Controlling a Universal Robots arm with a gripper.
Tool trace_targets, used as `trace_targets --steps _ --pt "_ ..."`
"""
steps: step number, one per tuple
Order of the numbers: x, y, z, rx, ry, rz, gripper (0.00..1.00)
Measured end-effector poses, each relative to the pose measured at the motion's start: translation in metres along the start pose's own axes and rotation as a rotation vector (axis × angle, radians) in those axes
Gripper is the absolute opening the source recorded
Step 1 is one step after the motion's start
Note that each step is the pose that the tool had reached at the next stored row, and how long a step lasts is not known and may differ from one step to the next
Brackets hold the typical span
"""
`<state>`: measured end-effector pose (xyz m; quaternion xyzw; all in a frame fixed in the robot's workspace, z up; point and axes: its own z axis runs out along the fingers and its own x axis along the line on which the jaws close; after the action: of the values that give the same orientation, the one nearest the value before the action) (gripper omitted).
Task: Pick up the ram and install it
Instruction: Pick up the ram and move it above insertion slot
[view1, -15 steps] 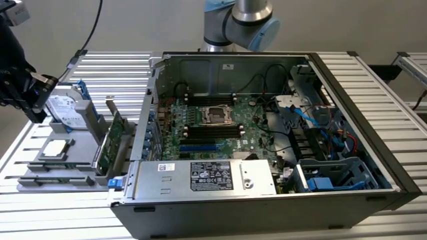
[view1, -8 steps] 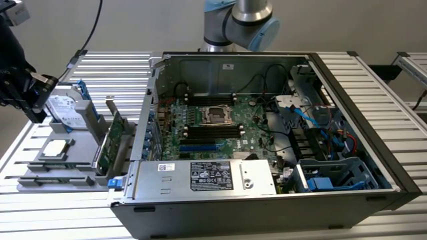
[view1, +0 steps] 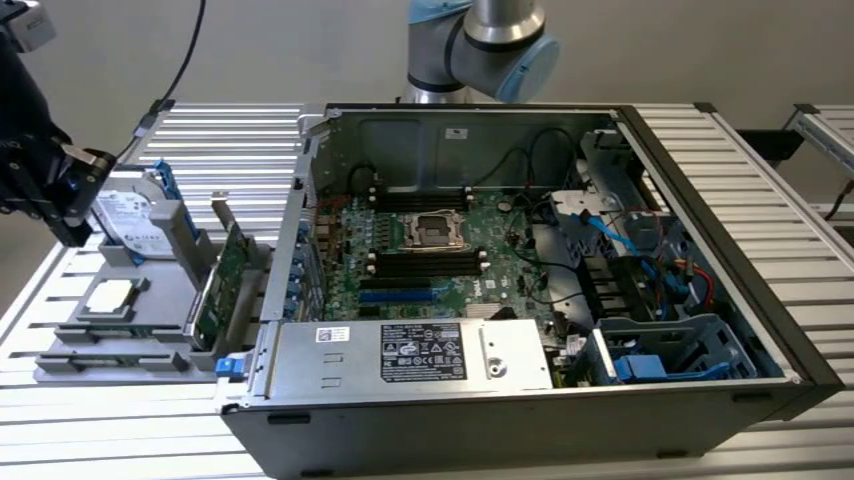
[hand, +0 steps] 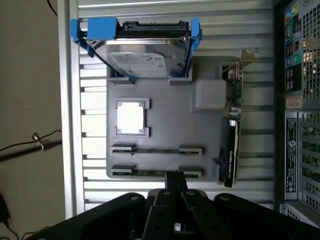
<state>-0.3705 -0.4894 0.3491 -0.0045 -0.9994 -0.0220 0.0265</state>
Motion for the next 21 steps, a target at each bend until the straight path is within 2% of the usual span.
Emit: trace_targets --steps 21 --pt "-0.0001 -0.0001 0.002 0.0173 0.0167 -0.382 0.11"
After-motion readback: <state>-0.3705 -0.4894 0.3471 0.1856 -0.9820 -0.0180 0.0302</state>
